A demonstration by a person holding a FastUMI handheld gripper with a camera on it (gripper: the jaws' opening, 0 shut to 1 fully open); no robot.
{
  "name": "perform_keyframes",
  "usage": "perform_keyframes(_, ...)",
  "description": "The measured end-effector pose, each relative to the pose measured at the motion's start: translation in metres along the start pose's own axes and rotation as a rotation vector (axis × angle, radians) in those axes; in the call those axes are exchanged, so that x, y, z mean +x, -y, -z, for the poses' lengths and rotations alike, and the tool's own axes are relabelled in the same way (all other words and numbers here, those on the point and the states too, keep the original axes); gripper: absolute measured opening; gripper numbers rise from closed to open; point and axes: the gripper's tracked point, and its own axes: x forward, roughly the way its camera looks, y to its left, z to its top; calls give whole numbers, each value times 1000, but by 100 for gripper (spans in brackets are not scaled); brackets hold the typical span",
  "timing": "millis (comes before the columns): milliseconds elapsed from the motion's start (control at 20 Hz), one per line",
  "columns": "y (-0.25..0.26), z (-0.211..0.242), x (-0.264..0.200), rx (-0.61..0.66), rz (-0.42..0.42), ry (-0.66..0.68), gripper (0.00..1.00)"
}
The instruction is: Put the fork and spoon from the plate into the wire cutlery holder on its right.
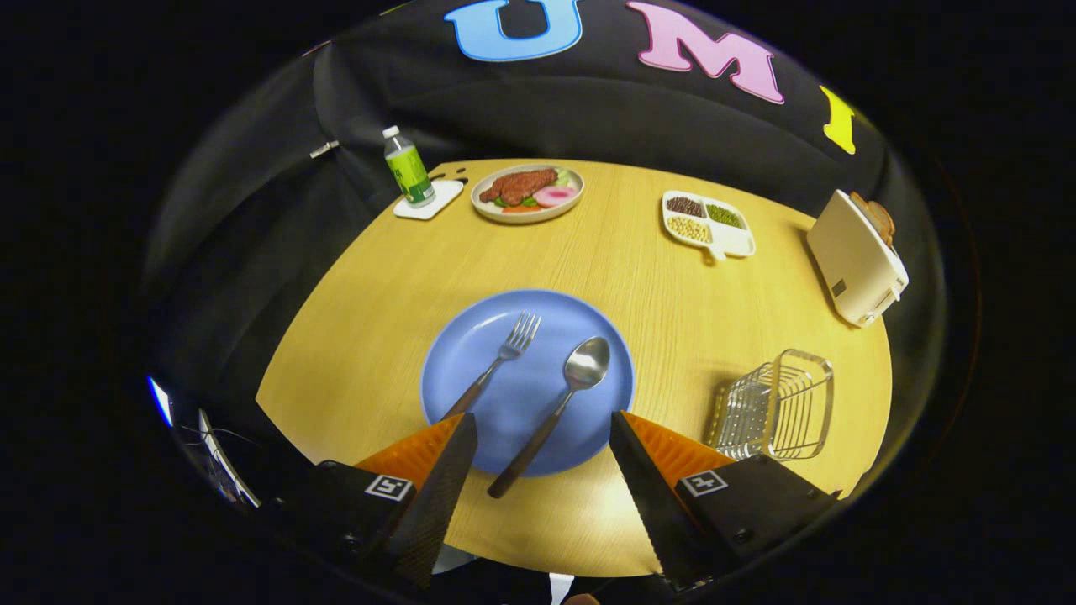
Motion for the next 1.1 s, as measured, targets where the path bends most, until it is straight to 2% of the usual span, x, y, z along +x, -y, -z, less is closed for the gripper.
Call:
perform_keyframes(350, -2, 26, 46, 51, 16, -124, 84)
perform_keyframes(550, -4, 38, 61, 53, 16, -178, 64)
perform_keyframes(600, -6, 40, 64, 52, 12, -195, 53)
perform_keyframes(700, -5, 40, 66, 50, 16, -203, 41)
perform_keyframes(850, 3, 40, 67, 74, 17, -229, 39)
perform_keyframes(900, 4, 37, 68, 99, 7, -228, 25)
perform_keyframes(950, -2, 40, 70, 121, -47, -248, 18)
perform_keyframes(1100, 2, 44, 63, 117, -71, -255, 11)
